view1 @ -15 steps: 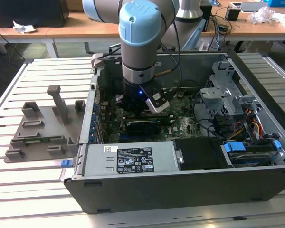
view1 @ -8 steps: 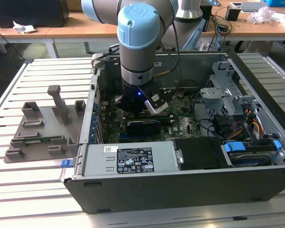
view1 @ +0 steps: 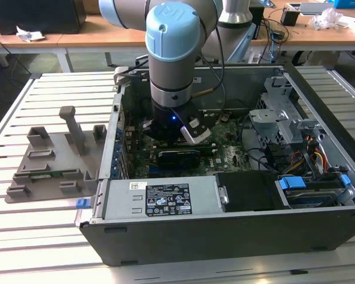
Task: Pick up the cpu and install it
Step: 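Install the second cpu locking lever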
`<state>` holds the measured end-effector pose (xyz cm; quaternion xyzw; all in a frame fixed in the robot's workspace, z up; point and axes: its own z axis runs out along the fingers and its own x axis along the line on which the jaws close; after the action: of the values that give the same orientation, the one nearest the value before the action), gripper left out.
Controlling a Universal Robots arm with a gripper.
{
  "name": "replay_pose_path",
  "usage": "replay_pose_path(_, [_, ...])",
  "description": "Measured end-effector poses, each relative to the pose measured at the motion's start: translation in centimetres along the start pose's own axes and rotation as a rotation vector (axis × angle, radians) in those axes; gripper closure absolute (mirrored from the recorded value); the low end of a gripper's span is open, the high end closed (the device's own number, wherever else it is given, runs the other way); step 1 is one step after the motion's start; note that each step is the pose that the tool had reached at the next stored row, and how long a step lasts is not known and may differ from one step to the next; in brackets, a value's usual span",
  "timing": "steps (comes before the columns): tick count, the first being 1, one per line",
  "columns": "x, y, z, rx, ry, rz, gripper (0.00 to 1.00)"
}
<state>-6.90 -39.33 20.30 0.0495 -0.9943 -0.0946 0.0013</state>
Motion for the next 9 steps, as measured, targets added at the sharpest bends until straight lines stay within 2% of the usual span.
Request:
replay_pose_path(4, [-0.05,0.45,0.39,-0.0032,0.0025,-0.008,0.89])
replay_pose_path(6, [-0.07,0.55,0.49,-0.0120,0.0017,-0.013,0.89])
replay_pose_path(7, [-0.05,0.56,0.42,-0.0147,0.0008,-0.015,0.89])
replay_pose_path(9, [-0.02,0.53,0.13,-0.0146,-0.0005,-0.016,0.89])
